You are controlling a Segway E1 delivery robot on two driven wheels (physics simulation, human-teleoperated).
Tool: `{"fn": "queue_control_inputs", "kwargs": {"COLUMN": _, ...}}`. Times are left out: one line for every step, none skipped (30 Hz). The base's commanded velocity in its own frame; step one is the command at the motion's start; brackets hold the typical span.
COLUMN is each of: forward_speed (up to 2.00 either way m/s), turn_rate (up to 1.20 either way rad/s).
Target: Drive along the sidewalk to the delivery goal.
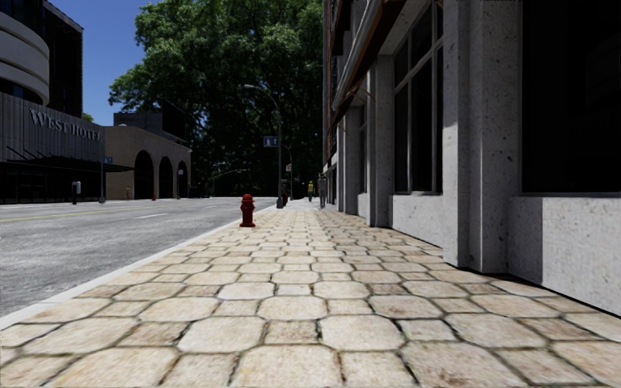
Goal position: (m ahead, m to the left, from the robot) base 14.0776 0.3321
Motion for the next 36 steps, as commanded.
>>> {"fn": "queue_control_inputs", "kwargs": {"forward_speed": 2.00, "turn_rate": 0.00}}
{"fn": "queue_control_inputs", "kwargs": {"forward_speed": 2.00, "turn_rate": 0.00}}
{"fn": "queue_control_inputs", "kwargs": {"forward_speed": 2.00, "turn_rate": 0.00}}
{"fn": "queue_control_inputs", "kwargs": {"forward_speed": 2.00, "turn_rate": 0.00}}
{"fn": "queue_control_inputs", "kwargs": {"forward_speed": 2.00, "turn_rate": 0.00}}
{"fn": "queue_control_inputs", "kwargs": {"forward_speed": 2.00, "turn_rate": 0.00}}
{"fn": "queue_control_inputs", "kwargs": {"forward_speed": 2.00, "turn_rate": 0.00}}
{"fn": "queue_control_inputs", "kwargs": {"forward_speed": 2.00, "turn_rate": 0.00}}
{"fn": "queue_control_inputs", "kwargs": {"forward_speed": 2.00, "turn_rate": 0.00}}
{"fn": "queue_control_inputs", "kwargs": {"forward_speed": 2.00, "turn_rate": 0.00}}
{"fn": "queue_control_inputs", "kwargs": {"forward_speed": 2.00, "turn_rate": 0.00}}
{"fn": "queue_control_inputs", "kwargs": {"forward_speed": 2.00, "turn_rate": 0.00}}
{"fn": "queue_control_inputs", "kwargs": {"forward_speed": 2.00, "turn_rate": 0.00}}
{"fn": "queue_control_inputs", "kwargs": {"forward_speed": 2.00, "turn_rate": 0.00}}
{"fn": "queue_control_inputs", "kwargs": {"forward_speed": 2.00, "turn_rate": 0.00}}
{"fn": "queue_control_inputs", "kwargs": {"forward_speed": 2.00, "turn_rate": 0.00}}
{"fn": "queue_control_inputs", "kwargs": {"forward_speed": 2.00, "turn_rate": 0.00}}
{"fn": "queue_control_inputs", "kwargs": {"forward_speed": 2.00, "turn_rate": 0.00}}
{"fn": "queue_control_inputs", "kwargs": {"forward_speed": 2.00, "turn_rate": 0.00}}
{"fn": "queue_control_inputs", "kwargs": {"forward_speed": 2.00, "turn_rate": 0.00}}
{"fn": "queue_control_inputs", "kwargs": {"forward_speed": 2.00, "turn_rate": 0.00}}
{"fn": "queue_control_inputs", "kwargs": {"forward_speed": 2.00, "turn_rate": 0.00}}
{"fn": "queue_control_inputs", "kwargs": {"forward_speed": 2.00, "turn_rate": 0.00}}
{"fn": "queue_control_inputs", "kwargs": {"forward_speed": 2.00, "turn_rate": 0.00}}
{"fn": "queue_control_inputs", "kwargs": {"forward_speed": 2.00, "turn_rate": 0.00}}
{"fn": "queue_control_inputs", "kwargs": {"forward_speed": 2.00, "turn_rate": 0.00}}
{"fn": "queue_control_inputs", "kwargs": {"forward_speed": 2.00, "turn_rate": 0.00}}
{"fn": "queue_control_inputs", "kwargs": {"forward_speed": 2.00, "turn_rate": 0.00}}
{"fn": "queue_control_inputs", "kwargs": {"forward_speed": 2.00, "turn_rate": 0.00}}
{"fn": "queue_control_inputs", "kwargs": {"forward_speed": 2.00, "turn_rate": 0.00}}
{"fn": "queue_control_inputs", "kwargs": {"forward_speed": 2.00, "turn_rate": 0.00}}
{"fn": "queue_control_inputs", "kwargs": {"forward_speed": 2.00, "turn_rate": 0.00}}
{"fn": "queue_control_inputs", "kwargs": {"forward_speed": 2.00, "turn_rate": 0.00}}
{"fn": "queue_control_inputs", "kwargs": {"forward_speed": 2.00, "turn_rate": 0.00}}
{"fn": "queue_control_inputs", "kwargs": {"forward_speed": 2.00, "turn_rate": 0.00}}
{"fn": "queue_control_inputs", "kwargs": {"forward_speed": 2.00, "turn_rate": 0.00}}
